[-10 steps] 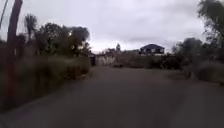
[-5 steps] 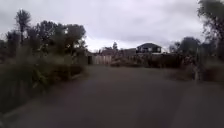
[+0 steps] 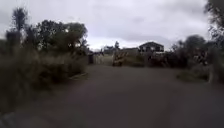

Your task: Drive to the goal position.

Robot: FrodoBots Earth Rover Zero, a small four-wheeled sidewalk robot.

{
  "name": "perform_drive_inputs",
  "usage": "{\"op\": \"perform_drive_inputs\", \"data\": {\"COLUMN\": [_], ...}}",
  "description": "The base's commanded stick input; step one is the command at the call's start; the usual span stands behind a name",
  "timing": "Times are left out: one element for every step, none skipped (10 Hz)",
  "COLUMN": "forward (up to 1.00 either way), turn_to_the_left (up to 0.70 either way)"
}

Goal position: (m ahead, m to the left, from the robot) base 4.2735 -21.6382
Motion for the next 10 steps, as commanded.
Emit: {"op": "perform_drive_inputs", "data": {"forward": [1.00, 1.00, 1.00, 1.00, 1.00, 1.00, 1.00, 1.00, 1.00, 1.00], "turn_to_the_left": [0.00, 0.00, 0.00, 0.00, 0.00, 0.00, 0.00, 0.00, 0.00, 0.00]}}
